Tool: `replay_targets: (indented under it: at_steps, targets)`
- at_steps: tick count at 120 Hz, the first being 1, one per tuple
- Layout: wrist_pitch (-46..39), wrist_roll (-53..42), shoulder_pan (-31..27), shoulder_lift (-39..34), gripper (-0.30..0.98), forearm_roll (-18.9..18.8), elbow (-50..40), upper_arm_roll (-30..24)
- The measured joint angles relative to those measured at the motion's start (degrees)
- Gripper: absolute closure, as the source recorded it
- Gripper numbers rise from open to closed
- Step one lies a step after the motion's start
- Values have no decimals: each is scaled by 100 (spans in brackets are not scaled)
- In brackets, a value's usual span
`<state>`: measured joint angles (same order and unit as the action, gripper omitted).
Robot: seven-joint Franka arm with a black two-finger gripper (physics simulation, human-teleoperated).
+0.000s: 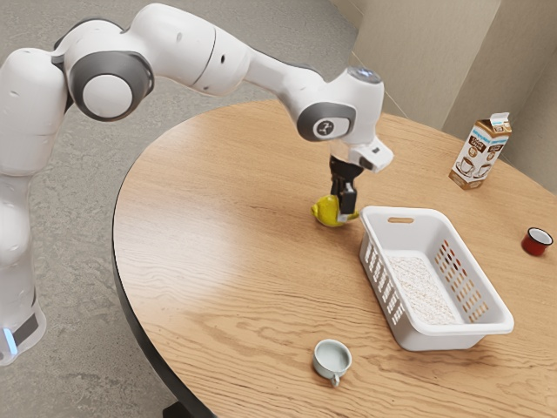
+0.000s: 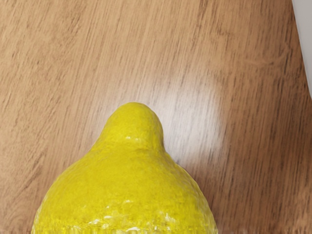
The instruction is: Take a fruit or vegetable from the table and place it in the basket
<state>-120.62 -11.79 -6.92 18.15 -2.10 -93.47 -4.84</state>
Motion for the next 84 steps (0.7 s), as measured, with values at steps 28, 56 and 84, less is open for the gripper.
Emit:
replay_targets:
  at_steps: [28, 56, 84]
  targets:
    - [261, -12, -30, 21, 0, -46, -117, 102]
    - [220, -23, -47, 157, 0, -105, -104, 106]
    - [6, -39, -47, 194, 0, -125, -95, 106]
